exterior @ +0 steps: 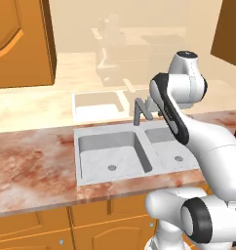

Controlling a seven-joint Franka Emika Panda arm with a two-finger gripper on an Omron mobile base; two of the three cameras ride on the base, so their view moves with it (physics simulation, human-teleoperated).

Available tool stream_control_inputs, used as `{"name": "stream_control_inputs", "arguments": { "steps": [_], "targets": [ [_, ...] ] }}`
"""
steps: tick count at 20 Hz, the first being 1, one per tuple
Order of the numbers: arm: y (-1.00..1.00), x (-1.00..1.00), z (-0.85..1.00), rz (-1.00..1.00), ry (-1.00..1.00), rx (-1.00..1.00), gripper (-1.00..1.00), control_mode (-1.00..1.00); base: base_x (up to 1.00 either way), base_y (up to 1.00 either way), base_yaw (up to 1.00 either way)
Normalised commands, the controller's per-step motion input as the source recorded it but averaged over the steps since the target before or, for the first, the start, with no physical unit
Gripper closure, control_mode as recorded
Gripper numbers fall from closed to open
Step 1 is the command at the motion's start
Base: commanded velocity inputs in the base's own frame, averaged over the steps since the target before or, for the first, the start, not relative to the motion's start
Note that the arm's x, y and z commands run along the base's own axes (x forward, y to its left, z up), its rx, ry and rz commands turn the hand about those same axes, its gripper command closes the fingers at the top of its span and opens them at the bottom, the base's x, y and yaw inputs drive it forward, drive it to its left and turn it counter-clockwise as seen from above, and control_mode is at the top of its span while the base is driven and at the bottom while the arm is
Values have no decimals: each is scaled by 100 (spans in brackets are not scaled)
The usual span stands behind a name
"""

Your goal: Dump the broccoli from the pot into the sink. Then turn on the water and wash the broccoli. Then turn off the water and put the broccoli back in the pot.

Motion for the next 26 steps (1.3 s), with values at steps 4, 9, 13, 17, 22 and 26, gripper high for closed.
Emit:
{"name": "stream_control_inputs", "arguments": {
  "steps": [4,9,13,17,22,26],
  "targets": [
    [0,-1,0,0,0,0,-100,100,-12,0,0],
    [0,0,0,0,0,0,-100,100,-70,-7,0],
    [0,0,0,0,0,0,-100,100,-52,-22,0],
    [0,0,0,0,0,0,-100,100,-6,-36,0],
    [0,0,0,0,0,0,-100,100,0,-67,0],
    [0,0,0,0,0,0,-100,100,5,-73,0]
  ]
}}
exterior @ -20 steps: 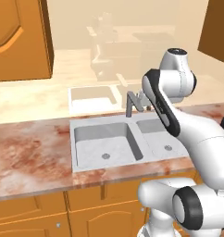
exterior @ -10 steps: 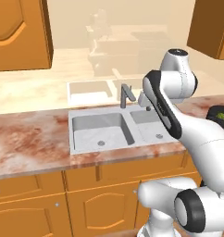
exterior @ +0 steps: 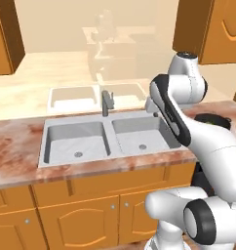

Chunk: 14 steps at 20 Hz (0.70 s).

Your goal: Dump the broccoli from the pot into the sink. Then turn on the water and wash the broccoli. Then turn off the water and put the broccoli back in the pot.

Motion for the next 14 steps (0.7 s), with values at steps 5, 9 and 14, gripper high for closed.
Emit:
{"name": "stream_control_inputs", "arguments": {
  "steps": [5,9,14],
  "targets": [
    [0,0,0,0,0,0,-100,100,23,-61,0],
    [0,0,0,0,0,0,-100,100,41,-65,0],
    [0,0,0,0,0,0,-100,100,53,-42,0]
  ]
}}
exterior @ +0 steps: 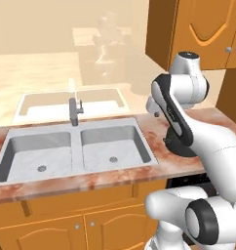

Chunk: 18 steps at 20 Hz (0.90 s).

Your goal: Dump the broccoli from the pot into the sink. Then turn on the water and wash the broccoli. Then turn off the water and put the broccoli back in the pot.

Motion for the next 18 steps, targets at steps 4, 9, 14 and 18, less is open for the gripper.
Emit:
{"name": "stream_control_inputs", "arguments": {
  "steps": [4,9,14,18],
  "targets": [
    [0,0,0,0,0,0,-100,100,52,-3,1],
    [0,0,0,0,0,0,-100,100,31,10,0],
    [0,0,0,0,0,0,-100,100,63,32,0],
    [0,0,0,0,0,0,-100,100,96,58,-1]
  ]
}}
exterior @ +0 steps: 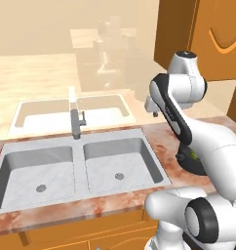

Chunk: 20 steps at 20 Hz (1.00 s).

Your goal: Dump the broccoli from the pot into the sink. Then turn on the water and wash the broccoli. Then turn off the water and put the broccoli back in the pot.

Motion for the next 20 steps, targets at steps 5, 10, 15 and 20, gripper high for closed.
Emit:
{"name": "stream_control_inputs", "arguments": {
  "steps": [5,10,15,20],
  "targets": [
    [0,0,0,0,0,0,-100,100,85,53,0],
    [30,35,-24,0,18,0,-100,-100,13,9,0],
    [33,25,-35,0,30,0,-100,-100,0,0,0],
    [14,10,-12,0,16,0,-100,-100,0,0,0]
  ]
}}
